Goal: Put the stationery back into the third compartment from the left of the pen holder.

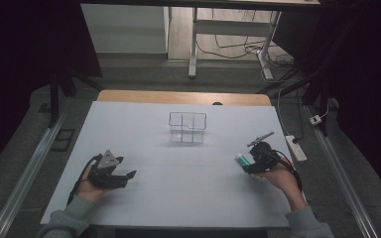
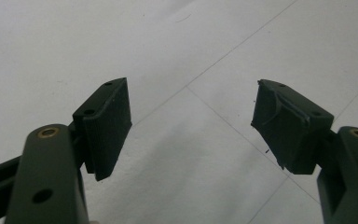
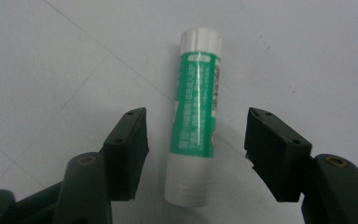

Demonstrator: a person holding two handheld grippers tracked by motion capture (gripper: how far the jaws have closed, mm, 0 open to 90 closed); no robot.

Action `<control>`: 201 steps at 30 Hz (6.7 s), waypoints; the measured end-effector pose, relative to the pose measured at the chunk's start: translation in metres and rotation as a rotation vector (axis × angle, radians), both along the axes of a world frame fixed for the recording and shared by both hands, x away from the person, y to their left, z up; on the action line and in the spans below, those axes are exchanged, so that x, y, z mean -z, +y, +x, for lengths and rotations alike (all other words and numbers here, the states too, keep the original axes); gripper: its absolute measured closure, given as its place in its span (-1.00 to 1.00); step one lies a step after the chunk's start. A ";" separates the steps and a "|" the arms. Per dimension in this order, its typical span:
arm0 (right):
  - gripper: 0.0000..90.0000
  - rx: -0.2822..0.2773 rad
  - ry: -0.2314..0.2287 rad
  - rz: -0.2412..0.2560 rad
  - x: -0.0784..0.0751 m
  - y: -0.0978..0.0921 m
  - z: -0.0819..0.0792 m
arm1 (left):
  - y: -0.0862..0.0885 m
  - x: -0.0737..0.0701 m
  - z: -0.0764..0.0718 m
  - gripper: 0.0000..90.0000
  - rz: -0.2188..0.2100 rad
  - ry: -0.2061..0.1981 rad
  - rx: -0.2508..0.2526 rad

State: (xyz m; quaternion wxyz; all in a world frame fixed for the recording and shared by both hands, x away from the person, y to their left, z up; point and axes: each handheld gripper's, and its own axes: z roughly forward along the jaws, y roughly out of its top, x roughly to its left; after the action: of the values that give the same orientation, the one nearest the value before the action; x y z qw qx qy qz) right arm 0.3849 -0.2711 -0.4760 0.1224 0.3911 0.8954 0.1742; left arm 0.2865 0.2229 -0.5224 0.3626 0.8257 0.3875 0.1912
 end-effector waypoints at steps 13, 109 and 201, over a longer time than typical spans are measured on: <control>0.41 -0.021 0.063 -0.073 0.015 0.000 -0.003 | 0.000 0.000 0.001 -0.40 0.011 0.003 0.004; 0.44 -0.494 0.159 0.165 0.008 0.144 -0.014 | -0.142 -0.022 0.020 -0.37 0.250 -0.185 0.434; 0.28 -0.282 -0.252 0.750 -0.010 0.126 -0.024 | -0.137 -0.012 0.036 0.44 0.033 -0.173 0.322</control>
State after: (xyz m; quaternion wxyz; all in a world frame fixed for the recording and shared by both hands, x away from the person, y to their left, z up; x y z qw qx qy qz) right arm 0.3606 -0.1452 -0.4659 0.0551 0.2577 0.7929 0.5495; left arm 0.3222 0.0860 -0.5102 0.4071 0.8633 0.2146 0.2073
